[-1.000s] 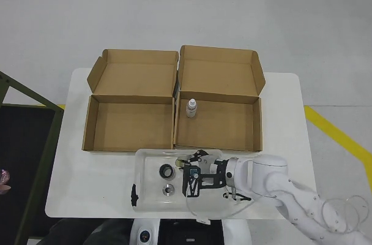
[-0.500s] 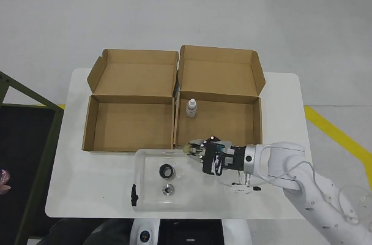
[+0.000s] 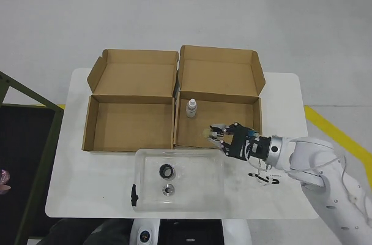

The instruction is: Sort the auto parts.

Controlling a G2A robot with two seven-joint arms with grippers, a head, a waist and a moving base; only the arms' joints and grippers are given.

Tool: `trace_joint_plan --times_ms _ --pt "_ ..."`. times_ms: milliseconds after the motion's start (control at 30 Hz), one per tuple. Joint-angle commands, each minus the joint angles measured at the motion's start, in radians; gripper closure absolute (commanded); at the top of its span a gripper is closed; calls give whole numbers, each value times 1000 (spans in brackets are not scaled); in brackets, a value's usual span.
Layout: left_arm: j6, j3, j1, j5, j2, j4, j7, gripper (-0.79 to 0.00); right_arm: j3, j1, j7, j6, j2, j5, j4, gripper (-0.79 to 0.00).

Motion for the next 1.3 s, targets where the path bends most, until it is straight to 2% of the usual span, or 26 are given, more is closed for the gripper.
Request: trace_joint_plan --times_ms 0,367,800,967,1267 --pt "0 0 0 0 0 0 0 -785 -1 7 -3 0 -1 1 6 0" --pt "0 0 0 0 0 0 0 -785 -39 96 21 -15 -13 -15 73 0" --pt "0 0 0 0 0 0 0 -785 -194 327 225 -50 -48 4 240 0" --pt "0 0 0 0 0 0 0 -785 -271 406 321 -21 -70 17 312 0" --pt "0 0 0 0 0 0 0 -785 -395 513 404 13 -112 1 430 0"
